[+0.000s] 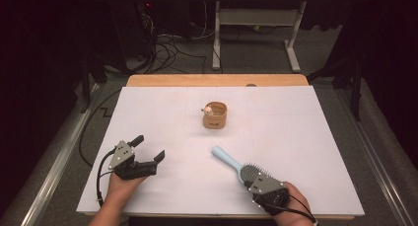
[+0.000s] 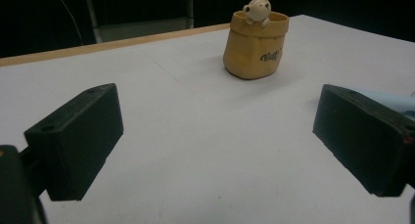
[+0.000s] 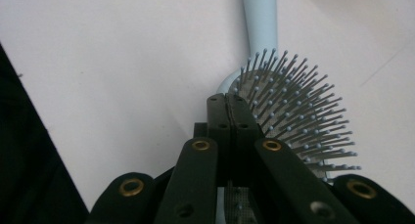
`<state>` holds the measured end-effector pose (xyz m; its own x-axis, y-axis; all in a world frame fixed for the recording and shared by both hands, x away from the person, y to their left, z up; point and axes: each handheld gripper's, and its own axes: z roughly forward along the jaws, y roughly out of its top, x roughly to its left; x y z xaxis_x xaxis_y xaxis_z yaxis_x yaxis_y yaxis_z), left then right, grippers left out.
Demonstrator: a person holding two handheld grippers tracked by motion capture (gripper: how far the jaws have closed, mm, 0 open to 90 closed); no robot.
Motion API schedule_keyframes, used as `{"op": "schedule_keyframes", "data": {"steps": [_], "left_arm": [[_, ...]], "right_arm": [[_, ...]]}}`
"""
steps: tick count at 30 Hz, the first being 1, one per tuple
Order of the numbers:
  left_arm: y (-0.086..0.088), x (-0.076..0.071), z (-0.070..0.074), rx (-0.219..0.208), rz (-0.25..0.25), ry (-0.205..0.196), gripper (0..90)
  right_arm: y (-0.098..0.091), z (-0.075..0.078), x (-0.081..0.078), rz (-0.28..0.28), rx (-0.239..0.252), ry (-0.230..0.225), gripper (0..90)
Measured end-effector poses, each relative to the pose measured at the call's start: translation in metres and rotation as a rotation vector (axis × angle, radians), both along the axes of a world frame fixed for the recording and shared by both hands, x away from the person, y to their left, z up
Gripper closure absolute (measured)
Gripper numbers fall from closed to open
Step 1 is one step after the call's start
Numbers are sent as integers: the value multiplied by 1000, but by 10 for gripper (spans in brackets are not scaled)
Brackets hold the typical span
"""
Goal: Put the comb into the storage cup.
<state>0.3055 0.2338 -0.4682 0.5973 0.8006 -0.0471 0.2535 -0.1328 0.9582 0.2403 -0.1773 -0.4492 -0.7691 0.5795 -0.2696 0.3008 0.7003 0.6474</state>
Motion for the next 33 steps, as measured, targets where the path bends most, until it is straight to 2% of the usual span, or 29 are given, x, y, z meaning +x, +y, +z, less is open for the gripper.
{"op": "schedule_keyframes", "data": {"steps": [6, 10, 11, 12, 17, 18, 19, 21, 22, 23, 25, 26, 27, 29, 30, 31, 32, 33], "left_arm": [[0, 0, 0, -1, -1, 1, 51], [0, 1, 0, 2, -3, 8, 51], [0, 1, 0, 2, -2, 11, 51], [0, 1, 0, 0, 0, 15, 52], [2, 1, 1, -10, 5, 15, 57], [2, 1, 1, -10, 5, 15, 57], [2, 1, 1, -14, 2, 16, 57], [2, 1, 1, -15, 2, 16, 57], [2, 1, 1, -14, 2, 15, 57], [2, 2, 1, -17, 0, 15, 57], [1, 2, 1, -17, -1, 15, 57], [1, 2, 1, -17, -4, 17, 57], [1, 2, 0, -17, -5, 19, 57], [0, 2, 0, -16, -7, 20, 57], [0, 2, 0, -15, -9, 20, 57], [0, 2, 0, -15, -9, 20, 57], [0, 2, 0, -16, -12, 19, 57], [0, 2, 0, -16, -12, 19, 57]], "right_arm": [[-4, 0, 2, -18, -2, -4, 900], [-5, 0, 3, 2, 29, 15, 900], [-6, 1, 2, 18, 62, 22, 900], [-7, 4, 1, 46, 130, 26, 900], [-16, 15, 1, 45, 272, -9, 900], [-16, 15, 1, 45, 272, -9, 900], [-23, 19, 4, 23, 319, -37, 900], [-32, 22, 7, -14, 350, -71, 893], [-32, 22, 7, -14, 350, -71, 893], [-41, 24, 11, -56, 384, -91, 878], [-50, 24, 15, -102, 408, -105, 864], [-50, 24, 15, -102, 408, -105, 864], [-59, 22, 19, -149, 422, -120, 843], [-62, 21, 21, -161, 428, -120, 840], [-69, 19, 25, -209, 436, -122, 811], [-69, 19, 25, -209, 436, -122, 811], [-75, 17, 29, -249, 444, -125, 785], [-75, 17, 29, -249, 444, -125, 785]]}}
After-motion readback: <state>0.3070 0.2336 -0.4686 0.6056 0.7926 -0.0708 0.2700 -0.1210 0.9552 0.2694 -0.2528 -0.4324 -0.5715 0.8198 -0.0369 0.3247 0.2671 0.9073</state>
